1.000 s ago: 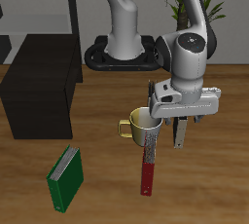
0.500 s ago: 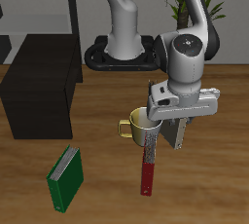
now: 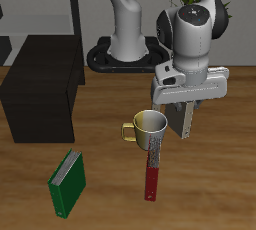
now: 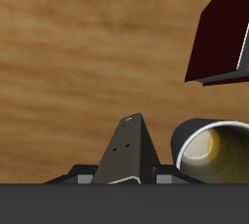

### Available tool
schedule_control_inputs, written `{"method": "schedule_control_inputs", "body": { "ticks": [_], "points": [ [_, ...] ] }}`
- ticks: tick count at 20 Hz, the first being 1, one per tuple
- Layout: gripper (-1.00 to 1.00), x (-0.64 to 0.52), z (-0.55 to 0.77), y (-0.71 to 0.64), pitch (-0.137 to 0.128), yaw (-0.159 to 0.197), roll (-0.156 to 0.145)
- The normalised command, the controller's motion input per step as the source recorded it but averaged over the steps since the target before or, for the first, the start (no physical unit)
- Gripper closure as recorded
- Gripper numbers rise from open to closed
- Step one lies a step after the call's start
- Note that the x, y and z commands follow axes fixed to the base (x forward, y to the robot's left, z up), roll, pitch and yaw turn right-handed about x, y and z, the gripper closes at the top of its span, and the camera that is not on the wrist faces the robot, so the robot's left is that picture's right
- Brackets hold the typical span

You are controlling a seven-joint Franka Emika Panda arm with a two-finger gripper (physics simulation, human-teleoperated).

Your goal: Place the left yellow book in the top region of the shelf

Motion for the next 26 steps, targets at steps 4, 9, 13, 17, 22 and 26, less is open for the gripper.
{"method": "schedule_control_inputs", "body": {
  "ticks": [4,9,13,17,22,26],
  "points": [
    [1.0,-0.22,0.8,0.12,-0.107,0.025,0.041],
    [1.0,-0.31,0.8,0.15,-0.103,0.022,0.029],
    [1.0,-0.32,0.77,0.1,-0.113,0.036,0.008],
    [1.0,-0.32,0.42,-0.06,-0.069,0.031,0.01],
    [1.0,-0.27,0.14,-0.24,0.009,-0.024,0.001],
    [1.0,-0.42,0.09,-0.24,-0.023,-0.034,-0.011]
  ]
}}
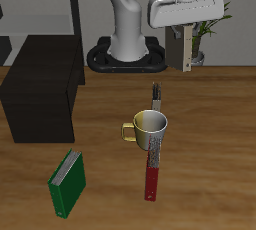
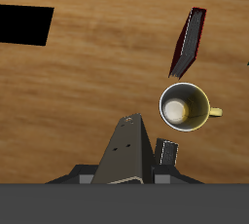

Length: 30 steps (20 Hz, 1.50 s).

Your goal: Place the left yellow book in the top region of the shelf

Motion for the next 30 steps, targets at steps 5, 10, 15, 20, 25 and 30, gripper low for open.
{"method": "schedule_control_inputs", "body": {
  "ticks": [5,10,15,20,25,30],
  "points": [
    [1.0,-0.71,0.15,-0.22,-0.068,-0.043,-0.015],
    [1.0,-0.6,0.19,-0.15,-0.068,-0.032,-0.005],
    [1.0,-0.45,0.07,-0.12,-0.049,-0.007,-0.004],
    [1.0,-0.27,0.04,-0.22,-0.024,-0.005,-0.034],
    [1.0,-0.24,0.07,-0.29,-0.039,-0.005,-0.049],
    [1.0,-0.04,-0.07,-0.47,-0.006,0.023,-0.116]
  ]
}}
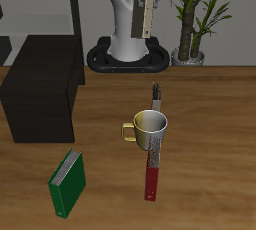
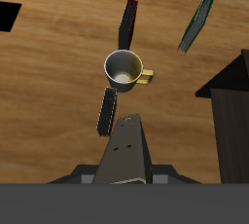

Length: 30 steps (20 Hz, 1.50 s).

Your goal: Place the left yellow book in the top region of the shelf

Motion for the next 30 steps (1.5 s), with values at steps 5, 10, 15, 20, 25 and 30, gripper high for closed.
{"method": "schedule_control_inputs", "body": {
  "ticks": [5,10,15,20,25,30],
  "points": [
    [1.0,0.04,-0.13,-0.31,0.0,0.039,-0.119],
    [1.0,0.06,-0.09,-0.38,-0.011,0.036,-0.119],
    [1.0,0.15,-0.1,-0.3,0.0,0.016,-0.123],
    [1.0,0.2,-0.17,-0.15,0.028,0.028,-0.06],
    [1.0,0.49,-0.21,-0.34,0.055,0.03,-0.161],
    [1.0,0.28,-0.17,-0.12,0.045,0.014,-0.09]
  ]
}}
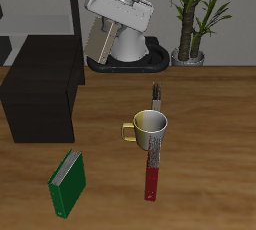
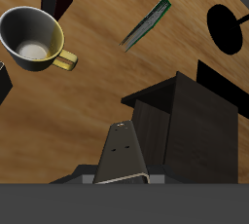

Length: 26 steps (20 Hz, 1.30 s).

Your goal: Place the left yellow book in the top region of the shelf

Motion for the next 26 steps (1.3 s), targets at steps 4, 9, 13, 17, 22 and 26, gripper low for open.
{"method": "schedule_control_inputs", "body": {
  "ticks": [4,9,13,17,22,26],
  "points": [
    [1.0,0.32,-0.09,-0.04,0.021,0.029,-0.078],
    [1.0,0.19,-0.15,0.0,0.034,0.02,-0.054],
    [1.0,0.21,-0.24,0.01,0.066,0.013,-0.04],
    [1.0,0.19,-0.26,0.07,0.074,0.012,-0.025],
    [1.0,0.11,-0.19,0.06,0.031,0.016,-0.05],
    [1.0,0.08,-0.07,0.02,0.024,-0.018,-0.067]
  ]
}}
